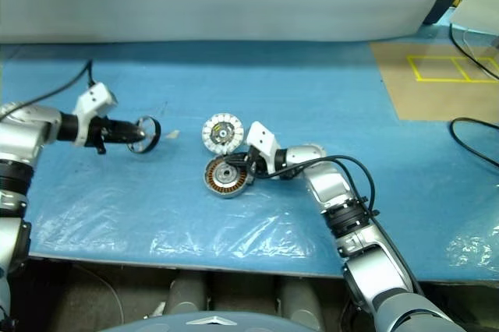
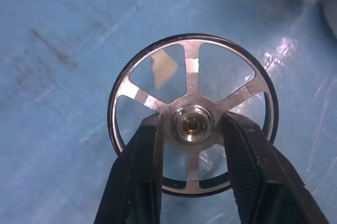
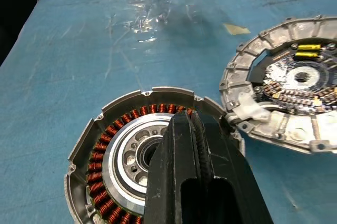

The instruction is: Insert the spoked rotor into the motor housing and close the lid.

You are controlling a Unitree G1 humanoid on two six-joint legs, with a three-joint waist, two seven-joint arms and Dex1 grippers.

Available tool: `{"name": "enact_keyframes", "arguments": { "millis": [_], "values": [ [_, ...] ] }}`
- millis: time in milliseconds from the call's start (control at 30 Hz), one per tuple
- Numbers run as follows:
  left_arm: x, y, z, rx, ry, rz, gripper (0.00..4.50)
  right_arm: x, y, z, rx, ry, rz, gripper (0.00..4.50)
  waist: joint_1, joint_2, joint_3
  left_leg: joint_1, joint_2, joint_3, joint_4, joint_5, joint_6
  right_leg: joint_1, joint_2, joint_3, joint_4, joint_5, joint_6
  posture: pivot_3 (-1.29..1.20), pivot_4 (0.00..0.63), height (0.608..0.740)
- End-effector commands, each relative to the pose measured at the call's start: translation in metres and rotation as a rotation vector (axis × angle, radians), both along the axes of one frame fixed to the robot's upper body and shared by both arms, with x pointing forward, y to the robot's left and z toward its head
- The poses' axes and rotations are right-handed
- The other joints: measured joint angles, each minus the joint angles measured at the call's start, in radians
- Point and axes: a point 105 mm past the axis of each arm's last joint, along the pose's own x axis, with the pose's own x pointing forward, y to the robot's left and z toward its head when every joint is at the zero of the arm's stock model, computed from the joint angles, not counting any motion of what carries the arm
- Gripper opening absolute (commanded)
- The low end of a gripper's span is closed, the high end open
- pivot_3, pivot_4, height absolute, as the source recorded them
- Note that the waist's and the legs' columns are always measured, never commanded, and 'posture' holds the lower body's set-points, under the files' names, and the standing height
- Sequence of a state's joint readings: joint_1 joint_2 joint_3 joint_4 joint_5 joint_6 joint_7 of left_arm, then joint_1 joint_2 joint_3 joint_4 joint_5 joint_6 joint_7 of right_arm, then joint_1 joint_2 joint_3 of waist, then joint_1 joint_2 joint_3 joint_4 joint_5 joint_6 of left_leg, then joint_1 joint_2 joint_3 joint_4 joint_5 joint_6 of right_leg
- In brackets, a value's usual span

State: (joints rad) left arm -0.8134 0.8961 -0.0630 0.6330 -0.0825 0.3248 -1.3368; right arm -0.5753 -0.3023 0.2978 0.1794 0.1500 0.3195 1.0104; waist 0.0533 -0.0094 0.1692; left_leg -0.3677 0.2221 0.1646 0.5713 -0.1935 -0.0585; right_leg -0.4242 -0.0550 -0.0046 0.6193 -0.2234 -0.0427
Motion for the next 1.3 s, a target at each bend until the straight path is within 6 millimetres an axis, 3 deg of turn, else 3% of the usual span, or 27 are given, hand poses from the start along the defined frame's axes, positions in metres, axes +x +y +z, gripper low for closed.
{"name": "enact_keyframes", "arguments": {
  "millis": [33,133,267,467,633,967,1300],
  "values": [
    [-0.001,0.007,0.035,-0.020,-0.093,-0.036,1.29,-0.002,-0.006,0.017,0.039,-0.035,0.003,0.00,0.000,0.000,0.000,0.000,0.000,0.000,-0.001,0.000,0.000,0.000,0.000,0.000,0.000,0.000,0.000,0.00,0.150,0.740],
    [0.002,-0.002,0.057,-0.037,-0.142,-0.097,1.29,-0.004,-0.017,0.018,0.035,-0.027,-0.010,0.00,0.006,0.000,0.000,0.000,0.000,0.000,-0.002,0.000,0.000,0.000,0.000,-0.001,0.000,0.000,0.000,0.00,0.150,0.740],
    [0.007,-0.035,0.070,-0.068,-0.163,-0.241,1.29,-0.011,-0.029,0.020,0.031,-0.021,-0.015,0.00,0.021,0.000,0.000,0.000,0.000,0.000,-0.002,0.000,0.000,0.000,0.000,-0.001,-0.001,0.000,0.000,0.00,0.150,0.740],
    [-0.001,-0.095,0.057,-0.137,-0.156,-0.490,1.29,-0.023,-0.041,0.032,0.053,-0.030,-0.012,0.00,0.038,0.001,0.001,-0.001,0.000,0.000,0.000,0.000,0.000,0.000,-0.001,-0.001,0.000,0.000,0.000,0.00,0.150,0.740],
    [-0.017,-0.125,0.032,-0.179,-0.115,-0.591,1.29,-0.034,-0.049,0.031,0.029,-0.020,-0.009,0.00,0.038,0.001,0.001,0.000,0.000,0.000,-0.001,0.000,0.000,0.000,0.000,-0.001,0.001,0.000,0.000,0.00,0.150,0.740],
    [-0.040,-0.154,0.002,-0.240,-0.078,-0.624,1.29,-0.038,-0.063,0.023,-0.014,-0.010,-0.035,0.00,0.039,0.001,0.001,0.000,0.000,0.000,0.000,0.000,0.000,0.000,0.000,0.000,0.001,0.000,0.000,0.00,0.150,0.740],
    [-0.047,-0.162,-0.025,-0.192,-0.027,-0.611,1.29,-0.036,-0.061,0.023,-0.008,-0.014,-0.046,0.00,0.040,0.001,0.001,0.001,0.000,0.000,0.001,0.000,0.000,0.000,0.000,0.001,0.001,0.000,0.000,0.00,0.150,0.740]
  ]
}}
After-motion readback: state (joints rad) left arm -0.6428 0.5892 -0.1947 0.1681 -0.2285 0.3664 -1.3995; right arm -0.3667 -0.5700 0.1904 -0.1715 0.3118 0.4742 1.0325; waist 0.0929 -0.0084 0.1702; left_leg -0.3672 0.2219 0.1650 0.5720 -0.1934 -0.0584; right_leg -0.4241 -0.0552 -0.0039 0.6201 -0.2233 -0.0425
